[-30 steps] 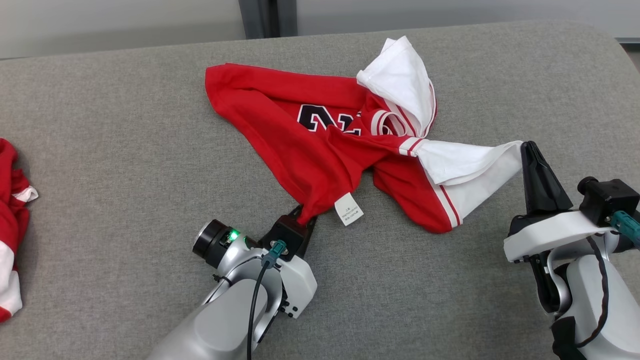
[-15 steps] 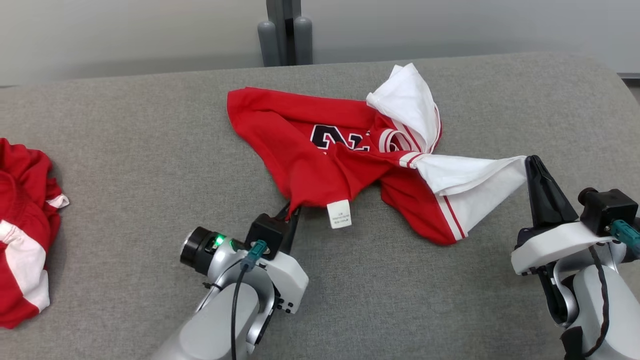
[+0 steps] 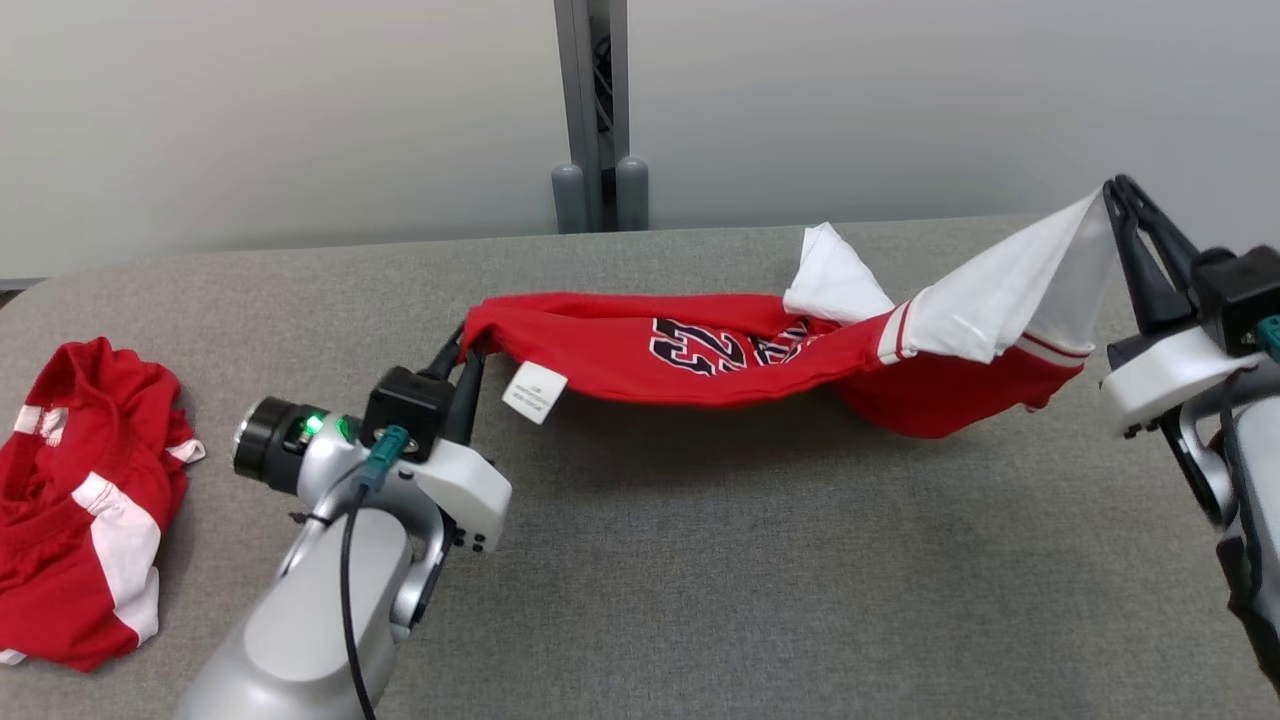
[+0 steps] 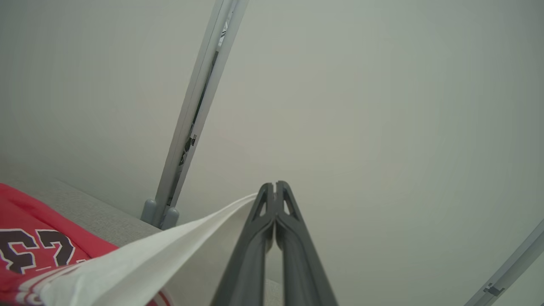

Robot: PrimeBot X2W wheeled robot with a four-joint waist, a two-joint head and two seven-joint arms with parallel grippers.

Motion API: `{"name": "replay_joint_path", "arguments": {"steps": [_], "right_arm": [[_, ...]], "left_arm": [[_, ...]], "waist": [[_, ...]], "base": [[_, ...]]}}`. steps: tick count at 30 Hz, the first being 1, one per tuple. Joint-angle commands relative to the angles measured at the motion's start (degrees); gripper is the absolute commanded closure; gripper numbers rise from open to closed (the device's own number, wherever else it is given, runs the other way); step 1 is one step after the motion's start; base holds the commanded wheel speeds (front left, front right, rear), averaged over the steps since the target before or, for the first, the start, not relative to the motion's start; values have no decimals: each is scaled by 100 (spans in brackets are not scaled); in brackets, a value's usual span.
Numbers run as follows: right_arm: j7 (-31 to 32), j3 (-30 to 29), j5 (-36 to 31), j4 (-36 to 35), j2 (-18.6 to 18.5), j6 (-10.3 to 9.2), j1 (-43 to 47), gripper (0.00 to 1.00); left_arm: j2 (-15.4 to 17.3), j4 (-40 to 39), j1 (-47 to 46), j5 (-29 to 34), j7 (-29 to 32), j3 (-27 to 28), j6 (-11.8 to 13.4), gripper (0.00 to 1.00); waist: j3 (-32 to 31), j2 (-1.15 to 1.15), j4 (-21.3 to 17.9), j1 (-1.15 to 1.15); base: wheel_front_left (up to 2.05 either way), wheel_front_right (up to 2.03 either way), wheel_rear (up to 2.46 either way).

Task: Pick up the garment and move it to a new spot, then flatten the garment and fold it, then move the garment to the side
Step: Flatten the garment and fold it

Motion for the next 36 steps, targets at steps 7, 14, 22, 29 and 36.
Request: {"name": "replay_joint_path", "arguments": {"steps": [7,14,22,29,36], "right_arm": [[-14,589,-463,131,-516,1,-1016,100],[-14,800,-790,42,-677,0,-1711,100],[-14,982,-642,256,-738,0,-2222,100],[-15,1524,-368,733,-837,0,-3180,100],[-15,2236,-124,1430,-973,0,-5160,100]], "left_arm": [[197,84,-883,57,1,295,-292,100],[113,332,-1691,-24,78,441,-385,100],[140,723,-2329,25,663,266,-640,100],[160,1041,-3193,50,1119,220,-881,100],[23,1539,-4727,153,1423,308,-759,100]], "waist": [[-362,0,18,0],[-514,0,27,0],[-405,0,-21,0],[207,0,-128,0],[1585,0,-229,0]], "base": [[0,0,0],[0,0,0],[0,0,0],[0,0,0],[0,0,0]]}}
